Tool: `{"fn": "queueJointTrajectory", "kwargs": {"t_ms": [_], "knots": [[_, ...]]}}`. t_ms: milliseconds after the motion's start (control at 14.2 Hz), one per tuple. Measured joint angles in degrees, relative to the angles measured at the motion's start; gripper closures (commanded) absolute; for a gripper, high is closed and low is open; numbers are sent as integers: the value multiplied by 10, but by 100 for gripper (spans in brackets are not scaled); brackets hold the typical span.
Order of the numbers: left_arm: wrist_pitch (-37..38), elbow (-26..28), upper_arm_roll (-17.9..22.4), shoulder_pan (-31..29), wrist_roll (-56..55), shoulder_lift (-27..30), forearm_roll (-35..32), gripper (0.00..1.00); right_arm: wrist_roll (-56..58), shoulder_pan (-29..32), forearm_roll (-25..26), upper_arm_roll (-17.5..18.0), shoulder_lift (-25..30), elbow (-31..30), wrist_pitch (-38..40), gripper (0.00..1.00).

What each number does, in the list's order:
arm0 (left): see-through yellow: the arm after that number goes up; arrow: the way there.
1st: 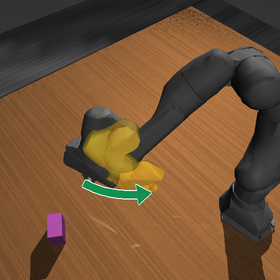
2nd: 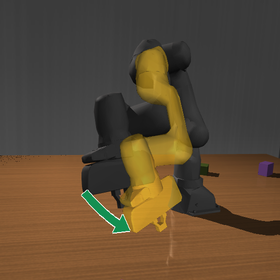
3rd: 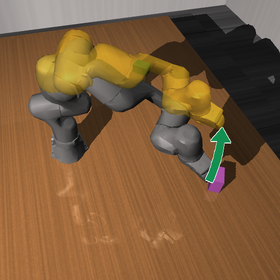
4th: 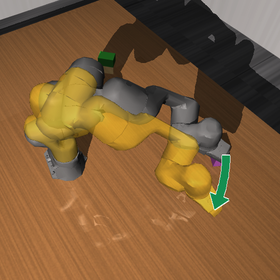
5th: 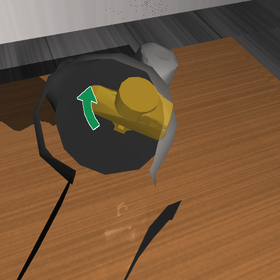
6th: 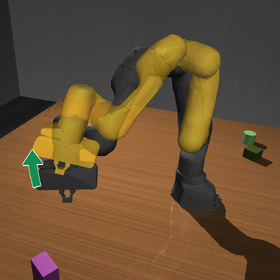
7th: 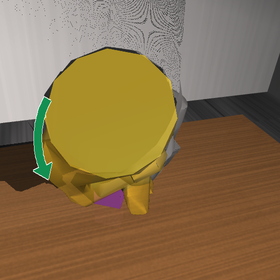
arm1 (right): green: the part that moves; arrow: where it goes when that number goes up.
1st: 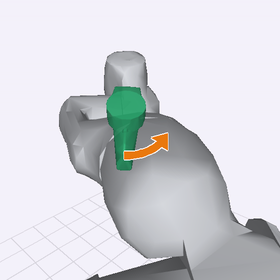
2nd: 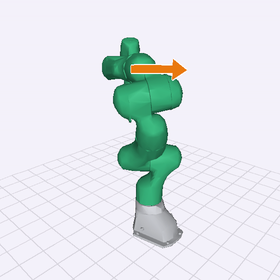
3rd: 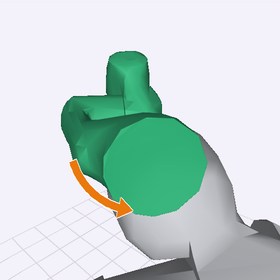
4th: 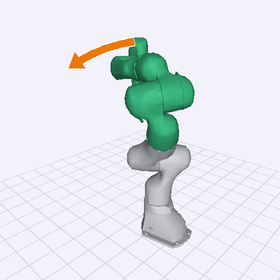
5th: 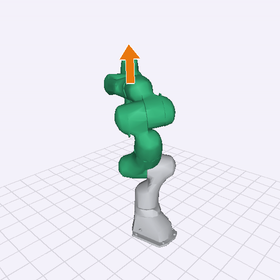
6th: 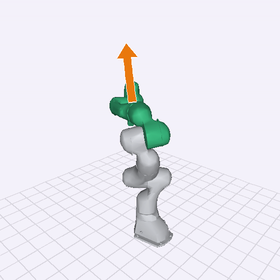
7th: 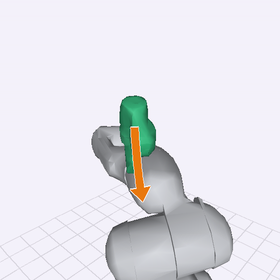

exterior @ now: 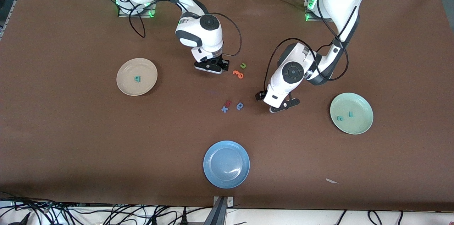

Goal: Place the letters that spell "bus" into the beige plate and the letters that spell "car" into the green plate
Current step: 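Grasp a yellow letter with each gripper from the letter pile, then lower the yellow letter onto the beige plate and open the right gripper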

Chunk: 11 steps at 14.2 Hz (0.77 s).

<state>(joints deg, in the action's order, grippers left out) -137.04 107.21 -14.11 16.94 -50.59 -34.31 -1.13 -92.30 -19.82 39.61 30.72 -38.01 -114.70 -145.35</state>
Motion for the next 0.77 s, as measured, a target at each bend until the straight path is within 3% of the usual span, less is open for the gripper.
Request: {"fn": "queueJointTrajectory", "kwargs": {"t_ms": [211, 562, 773], "knots": [[-34, 21, 0, 7, -27, -1, -24, 10, 0, 0, 1, 0, 0, -1, 1, 85], [-53, 40, 0, 9, -69, -1, -61, 33, 7, -1, 4, 0, 2, -2, 1, 91], [-53, 41, 0, 12, -84, -2, -61, 41, 28, 0, 5, -6, 17, -11, 2, 91]]}}
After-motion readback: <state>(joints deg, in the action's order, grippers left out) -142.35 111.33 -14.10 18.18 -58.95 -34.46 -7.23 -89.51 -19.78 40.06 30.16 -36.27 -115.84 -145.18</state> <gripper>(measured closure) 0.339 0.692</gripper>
